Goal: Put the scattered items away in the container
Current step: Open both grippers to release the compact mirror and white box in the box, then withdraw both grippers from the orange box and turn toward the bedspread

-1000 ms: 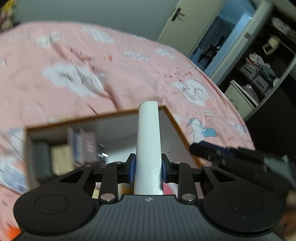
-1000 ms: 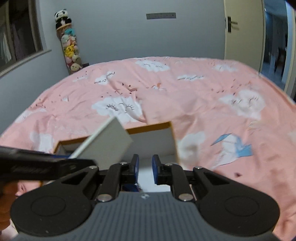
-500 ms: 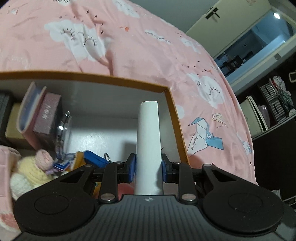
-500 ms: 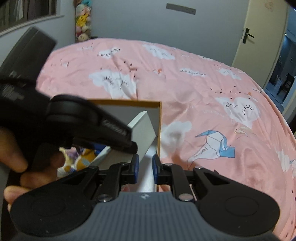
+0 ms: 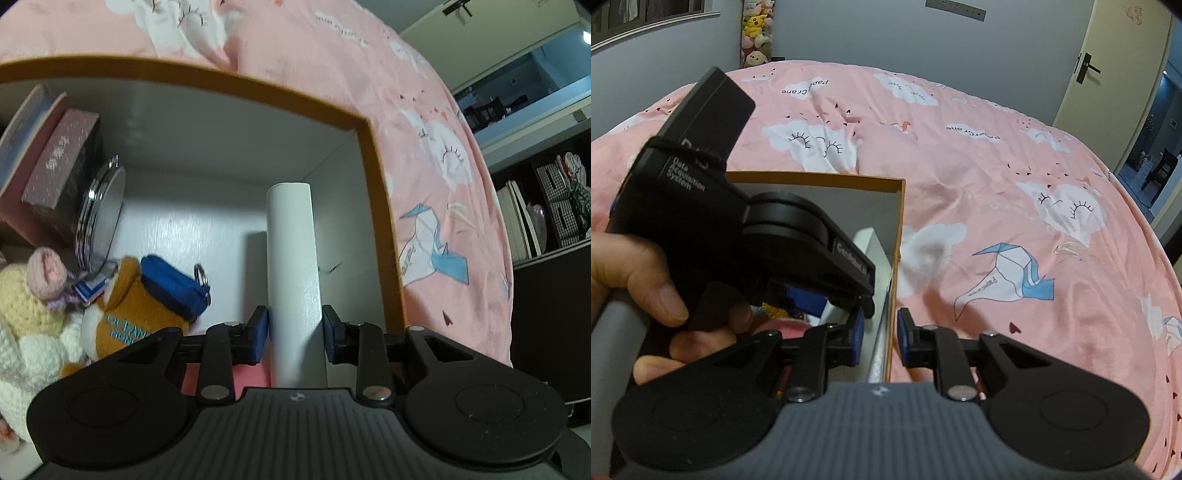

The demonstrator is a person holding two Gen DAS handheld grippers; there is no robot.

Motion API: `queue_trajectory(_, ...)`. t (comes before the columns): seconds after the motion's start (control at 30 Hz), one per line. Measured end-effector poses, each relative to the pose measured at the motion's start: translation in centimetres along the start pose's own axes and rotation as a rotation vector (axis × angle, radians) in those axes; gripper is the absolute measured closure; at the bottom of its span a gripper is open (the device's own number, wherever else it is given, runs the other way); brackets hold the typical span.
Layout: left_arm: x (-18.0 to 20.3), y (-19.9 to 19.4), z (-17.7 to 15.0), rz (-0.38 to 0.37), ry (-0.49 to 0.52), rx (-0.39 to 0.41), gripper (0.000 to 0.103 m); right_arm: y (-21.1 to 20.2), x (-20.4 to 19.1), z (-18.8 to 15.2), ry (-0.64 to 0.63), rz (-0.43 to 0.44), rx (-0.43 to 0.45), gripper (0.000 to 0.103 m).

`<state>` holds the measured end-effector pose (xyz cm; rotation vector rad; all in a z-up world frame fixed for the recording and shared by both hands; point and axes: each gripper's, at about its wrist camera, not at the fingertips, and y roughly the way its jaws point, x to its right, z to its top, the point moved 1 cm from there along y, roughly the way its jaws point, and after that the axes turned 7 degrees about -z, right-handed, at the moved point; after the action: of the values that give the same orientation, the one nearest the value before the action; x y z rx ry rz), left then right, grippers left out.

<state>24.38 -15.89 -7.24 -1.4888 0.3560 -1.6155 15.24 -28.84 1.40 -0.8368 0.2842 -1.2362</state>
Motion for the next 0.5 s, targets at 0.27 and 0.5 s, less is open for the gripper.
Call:
queue_trajectory(0.27, 0.9, -0.6, 0.1, -0.063, 0.051, -0.028, 0.065, -0.1, 0.3, -0.3, 0.015, -0.011, -0.005, 0.080)
queue_trajectory(0.5, 1.0, -0.7, -0.4, -0.016, 0.073, -0.043, 0.065, 0.0, 0.1, -0.4, 0.013, 0.000, -0.018, 0.078)
